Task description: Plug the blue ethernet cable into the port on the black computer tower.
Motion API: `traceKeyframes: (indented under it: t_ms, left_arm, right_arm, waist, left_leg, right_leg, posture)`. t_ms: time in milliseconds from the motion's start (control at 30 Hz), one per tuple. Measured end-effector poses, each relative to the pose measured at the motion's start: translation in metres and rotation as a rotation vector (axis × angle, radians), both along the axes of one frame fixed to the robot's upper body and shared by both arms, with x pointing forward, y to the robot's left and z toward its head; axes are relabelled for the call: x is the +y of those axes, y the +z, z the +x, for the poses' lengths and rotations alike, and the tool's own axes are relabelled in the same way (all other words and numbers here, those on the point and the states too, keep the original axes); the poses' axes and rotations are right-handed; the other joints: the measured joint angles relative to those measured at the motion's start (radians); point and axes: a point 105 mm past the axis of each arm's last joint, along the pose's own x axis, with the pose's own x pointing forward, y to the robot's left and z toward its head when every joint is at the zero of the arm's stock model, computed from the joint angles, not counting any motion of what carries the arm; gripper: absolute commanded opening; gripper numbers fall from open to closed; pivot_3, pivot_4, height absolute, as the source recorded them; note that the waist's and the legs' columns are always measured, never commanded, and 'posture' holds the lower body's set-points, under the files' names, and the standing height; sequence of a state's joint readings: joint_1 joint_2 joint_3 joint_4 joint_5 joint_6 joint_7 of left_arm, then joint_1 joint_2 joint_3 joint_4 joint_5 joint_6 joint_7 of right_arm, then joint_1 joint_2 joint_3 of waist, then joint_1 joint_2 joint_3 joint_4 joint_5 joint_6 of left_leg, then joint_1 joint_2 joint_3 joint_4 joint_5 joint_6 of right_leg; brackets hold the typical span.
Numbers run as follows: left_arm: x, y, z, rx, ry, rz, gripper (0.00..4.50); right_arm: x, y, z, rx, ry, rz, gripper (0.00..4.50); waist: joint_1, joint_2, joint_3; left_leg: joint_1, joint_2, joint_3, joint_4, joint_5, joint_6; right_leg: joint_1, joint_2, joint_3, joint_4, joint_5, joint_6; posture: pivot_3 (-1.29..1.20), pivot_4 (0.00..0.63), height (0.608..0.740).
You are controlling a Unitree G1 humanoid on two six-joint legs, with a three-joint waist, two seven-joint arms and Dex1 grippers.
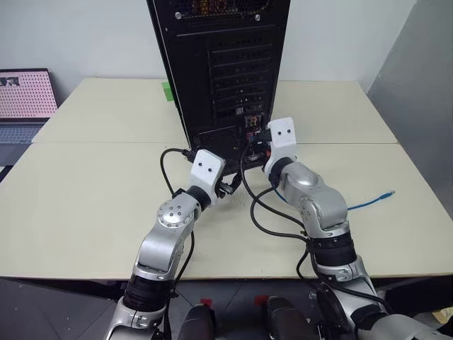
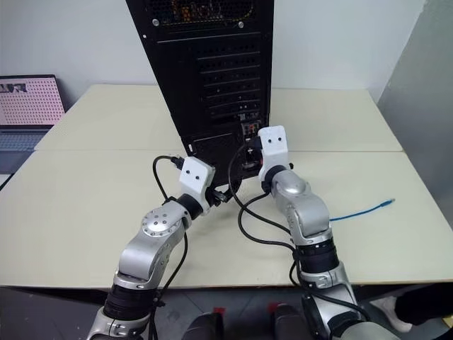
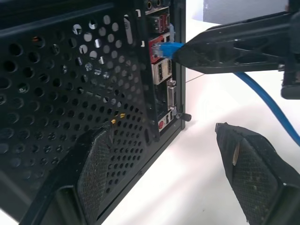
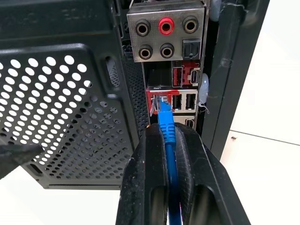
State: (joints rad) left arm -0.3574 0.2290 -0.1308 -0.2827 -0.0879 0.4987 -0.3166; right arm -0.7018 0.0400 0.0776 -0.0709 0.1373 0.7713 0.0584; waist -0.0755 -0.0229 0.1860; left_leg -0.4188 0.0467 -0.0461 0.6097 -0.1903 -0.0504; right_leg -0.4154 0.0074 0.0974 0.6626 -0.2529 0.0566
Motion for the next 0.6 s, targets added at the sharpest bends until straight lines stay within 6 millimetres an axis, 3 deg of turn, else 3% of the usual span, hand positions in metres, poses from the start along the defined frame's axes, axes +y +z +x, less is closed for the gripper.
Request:
traceKeyframes:
  t_ms: [600]
  left_arm:
    - [-0.0013, 0.0002, -0.0001, 0.000, -0.001, -0.007, 3.69]
  right_arm:
    - [0.0050, 0.0017, 0.0040, 0.016, 0.001, 0.014, 0.00]
  waist:
    - [-0.010, 0.000, 0.000]
  left_leg:
    - [0.000, 0.000, 0.000, 0.000, 0.000, 0.000]
  right_leg:
    - [-0.001, 0.000, 0.000, 0.000, 0.000, 0.000]
  posture:
    - [0.00, 0.150, 0.740]
